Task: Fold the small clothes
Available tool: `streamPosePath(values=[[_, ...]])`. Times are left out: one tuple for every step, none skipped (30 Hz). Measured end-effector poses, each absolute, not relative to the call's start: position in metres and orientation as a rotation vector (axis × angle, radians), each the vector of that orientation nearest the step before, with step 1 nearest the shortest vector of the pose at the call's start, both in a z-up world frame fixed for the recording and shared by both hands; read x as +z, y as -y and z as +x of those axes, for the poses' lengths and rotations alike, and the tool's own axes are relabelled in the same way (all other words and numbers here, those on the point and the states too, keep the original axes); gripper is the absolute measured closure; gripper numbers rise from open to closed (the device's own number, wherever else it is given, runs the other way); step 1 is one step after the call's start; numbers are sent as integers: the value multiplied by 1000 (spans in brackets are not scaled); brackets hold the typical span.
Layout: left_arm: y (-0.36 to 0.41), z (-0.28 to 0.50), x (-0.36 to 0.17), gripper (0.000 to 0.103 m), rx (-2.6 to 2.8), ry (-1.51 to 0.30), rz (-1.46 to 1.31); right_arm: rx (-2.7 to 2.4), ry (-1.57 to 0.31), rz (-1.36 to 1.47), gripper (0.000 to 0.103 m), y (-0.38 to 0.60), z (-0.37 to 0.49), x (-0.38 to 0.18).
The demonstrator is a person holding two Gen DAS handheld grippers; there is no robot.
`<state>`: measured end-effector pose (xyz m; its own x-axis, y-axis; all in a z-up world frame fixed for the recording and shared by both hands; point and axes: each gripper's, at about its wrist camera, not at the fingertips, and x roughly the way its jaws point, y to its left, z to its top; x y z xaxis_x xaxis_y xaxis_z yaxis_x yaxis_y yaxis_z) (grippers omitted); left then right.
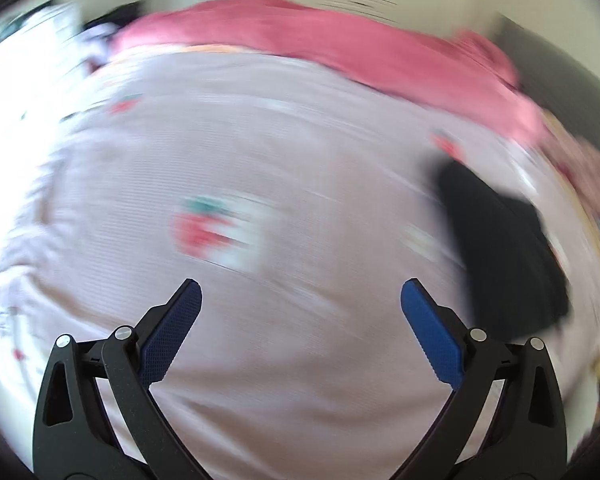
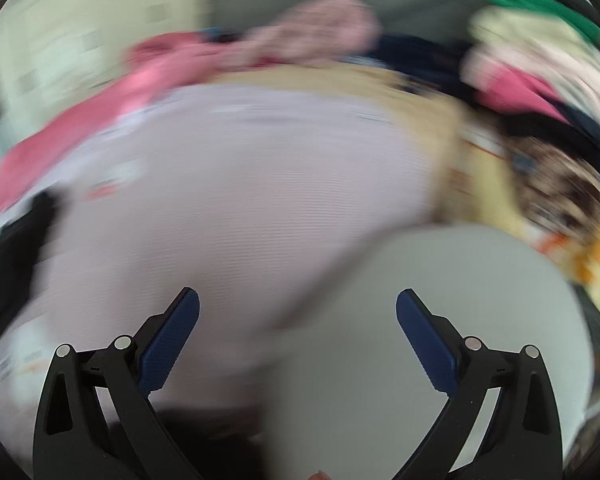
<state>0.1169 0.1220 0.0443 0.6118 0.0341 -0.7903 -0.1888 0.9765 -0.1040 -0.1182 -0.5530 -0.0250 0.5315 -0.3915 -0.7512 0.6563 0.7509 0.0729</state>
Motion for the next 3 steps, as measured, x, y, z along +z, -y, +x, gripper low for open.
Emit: streamPosePath(values=[[-156,122,44,9,222,-894,-191,-740,-812,398,5,580,-129,-34],[-187,127,41,9,307,-890,-194,-807,-821,419,5,599,-138,-41],[-212,131,38,9,372,-888,-198,-894,-832,458,5,628,-152,-51]])
